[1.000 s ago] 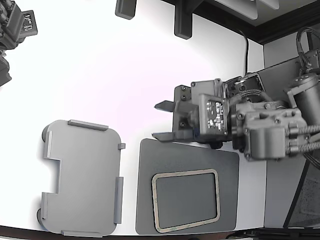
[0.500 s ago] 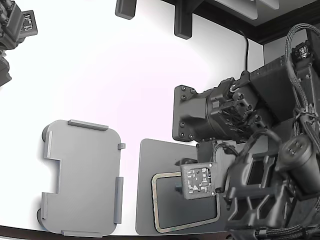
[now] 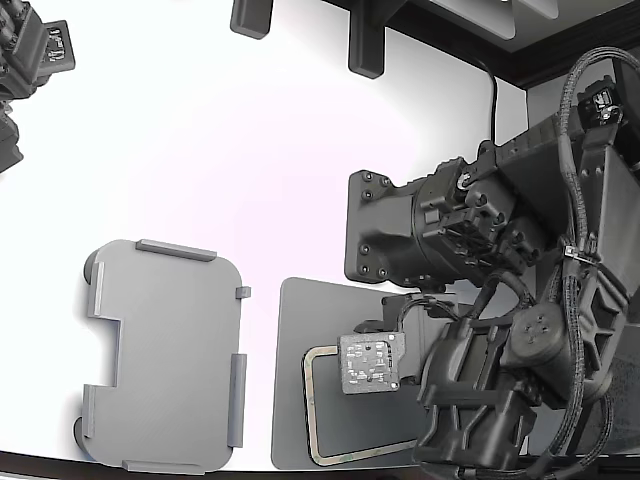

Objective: Move top rectangular frame to the holder.

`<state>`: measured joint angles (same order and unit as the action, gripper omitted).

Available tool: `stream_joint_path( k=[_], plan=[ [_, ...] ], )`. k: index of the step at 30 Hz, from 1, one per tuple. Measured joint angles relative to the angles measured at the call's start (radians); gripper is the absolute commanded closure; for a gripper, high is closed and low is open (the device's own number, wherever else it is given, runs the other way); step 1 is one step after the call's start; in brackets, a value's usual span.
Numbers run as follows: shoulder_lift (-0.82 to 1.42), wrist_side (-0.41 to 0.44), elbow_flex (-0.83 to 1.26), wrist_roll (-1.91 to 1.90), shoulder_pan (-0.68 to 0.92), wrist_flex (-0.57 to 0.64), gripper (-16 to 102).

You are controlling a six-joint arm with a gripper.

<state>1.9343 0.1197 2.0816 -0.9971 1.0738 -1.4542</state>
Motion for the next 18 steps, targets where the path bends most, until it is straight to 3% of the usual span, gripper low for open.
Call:
stream_joint_path(
  k=[18],
  plan=[
    [-0.072, 0.006, 0.095, -0.028, 0.048, 0.101, -2]
  ],
)
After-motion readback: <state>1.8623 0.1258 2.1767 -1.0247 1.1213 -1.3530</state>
